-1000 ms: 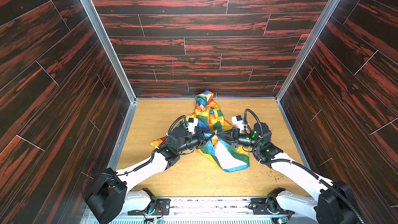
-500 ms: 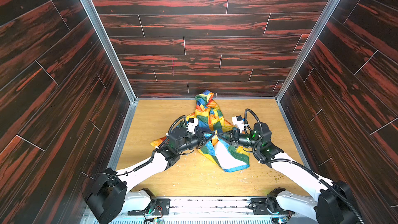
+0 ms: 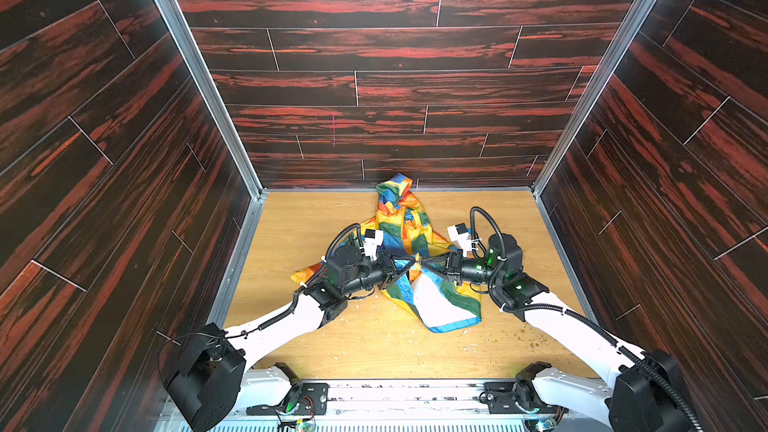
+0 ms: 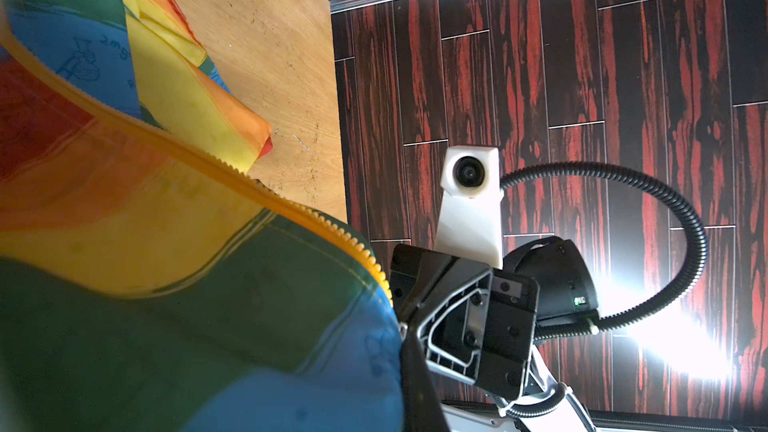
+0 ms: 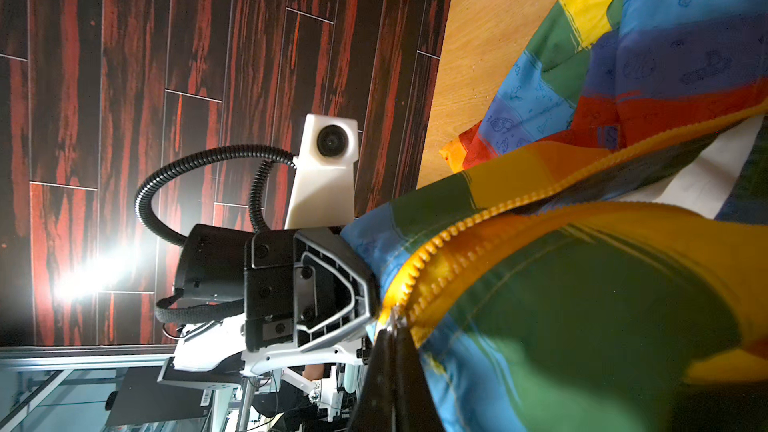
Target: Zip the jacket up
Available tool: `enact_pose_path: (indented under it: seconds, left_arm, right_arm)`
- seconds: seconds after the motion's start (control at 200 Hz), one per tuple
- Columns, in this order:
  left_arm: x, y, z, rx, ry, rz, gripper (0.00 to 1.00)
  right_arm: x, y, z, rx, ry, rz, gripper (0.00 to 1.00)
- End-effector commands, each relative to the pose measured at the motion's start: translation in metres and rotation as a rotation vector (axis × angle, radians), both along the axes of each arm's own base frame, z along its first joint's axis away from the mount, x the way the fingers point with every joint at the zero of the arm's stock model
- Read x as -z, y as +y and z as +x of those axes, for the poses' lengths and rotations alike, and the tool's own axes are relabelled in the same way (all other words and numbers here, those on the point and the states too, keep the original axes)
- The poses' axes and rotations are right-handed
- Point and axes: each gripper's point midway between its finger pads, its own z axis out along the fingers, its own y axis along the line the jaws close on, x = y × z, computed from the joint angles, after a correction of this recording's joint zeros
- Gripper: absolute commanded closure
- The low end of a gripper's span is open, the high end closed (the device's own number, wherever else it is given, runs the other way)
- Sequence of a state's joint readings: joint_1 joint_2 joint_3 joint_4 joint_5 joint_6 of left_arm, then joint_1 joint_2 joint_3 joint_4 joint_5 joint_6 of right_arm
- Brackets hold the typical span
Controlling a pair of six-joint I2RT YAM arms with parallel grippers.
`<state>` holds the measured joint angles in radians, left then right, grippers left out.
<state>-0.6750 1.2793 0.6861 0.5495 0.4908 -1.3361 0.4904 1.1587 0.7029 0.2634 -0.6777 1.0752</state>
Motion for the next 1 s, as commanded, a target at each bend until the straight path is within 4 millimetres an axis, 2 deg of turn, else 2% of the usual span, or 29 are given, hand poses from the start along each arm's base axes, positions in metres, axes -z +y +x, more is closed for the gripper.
enact_pose_path:
  seconds: [0.0, 0.461, 0.736, 0.837, 0.917, 0.997]
  left_arm:
    - [-0.007, -0.001, -0.006, 0.035, -0.01, -0.018, 1.0]
    - [-0.007, -0.002, -0.011, 0.059, -0.005, -0.018, 1.0]
    - [-0.004, -0.001, -0.008, 0.042, 0.0, -0.01, 1.0]
    - [0.0, 0.001, -0.003, 0.012, 0.013, 0.002, 0.65]
    - [0.0, 0.002, -0.002, -0.003, 0.023, 0.003, 0.52]
    - [0.001, 0.007, -0.002, -0.025, 0.036, 0.019, 0.42]
  right_arm:
    - [-0.006, -0.005, 0.012, 0.04, -0.043, -0.035, 1.0]
    - [0.005, -0.009, 0.029, 0.089, -0.056, -0.106, 1.0]
    - [0.0, -0.007, 0.025, 0.067, -0.066, -0.088, 1.0]
    - [-0.001, -0.004, 0.022, 0.04, -0.061, -0.068, 1.0]
    - [0.0, -0.002, 0.02, 0.025, -0.052, -0.057, 1.0]
    - [0.001, -0.001, 0.02, 0.023, -0.048, -0.053, 1.0]
